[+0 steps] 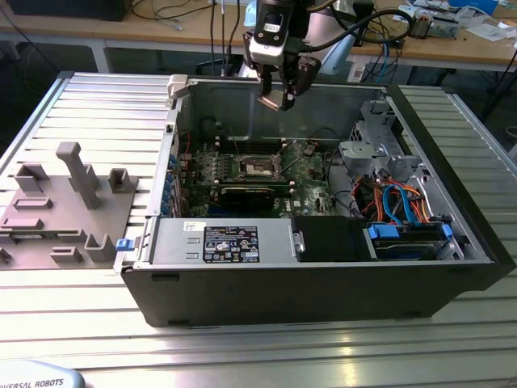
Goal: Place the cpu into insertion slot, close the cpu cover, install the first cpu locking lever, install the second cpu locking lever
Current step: 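Place the cpu into insertion slot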
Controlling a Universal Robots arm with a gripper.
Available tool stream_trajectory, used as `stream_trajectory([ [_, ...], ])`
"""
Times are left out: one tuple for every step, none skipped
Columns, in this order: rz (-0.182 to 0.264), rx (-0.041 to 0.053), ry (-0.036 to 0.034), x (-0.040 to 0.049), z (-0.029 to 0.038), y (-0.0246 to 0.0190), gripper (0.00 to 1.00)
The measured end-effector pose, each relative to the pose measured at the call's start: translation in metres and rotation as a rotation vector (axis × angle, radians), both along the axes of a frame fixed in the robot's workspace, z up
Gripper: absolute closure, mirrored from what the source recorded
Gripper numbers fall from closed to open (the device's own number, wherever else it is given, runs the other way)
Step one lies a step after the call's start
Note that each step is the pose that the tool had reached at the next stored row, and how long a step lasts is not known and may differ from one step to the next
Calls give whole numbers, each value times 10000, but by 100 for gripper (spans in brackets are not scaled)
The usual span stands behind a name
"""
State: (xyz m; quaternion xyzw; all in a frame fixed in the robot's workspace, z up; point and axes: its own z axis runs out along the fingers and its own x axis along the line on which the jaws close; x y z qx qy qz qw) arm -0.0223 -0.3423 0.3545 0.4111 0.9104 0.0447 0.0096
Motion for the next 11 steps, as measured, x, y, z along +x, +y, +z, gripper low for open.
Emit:
stream_trajectory([
  [-12,1,0,0,0,0,46],
  [-20,0,0,0,0,0,46],
  [-31,0,0,0,0,0,46],
  [-45,0,0,0,0,0,46],
  [-57,0,0,0,0,0,46],
  [-66,0,0,0,0,0,46],
  [-79,0,1,0,0,0,46],
  [-90,1,0,0,0,0,46],
  [-106,0,0,0,0,0,46],
  [-117,1,0,0,0,0,46],
  [-130,0,0,0,0,0,46],
])
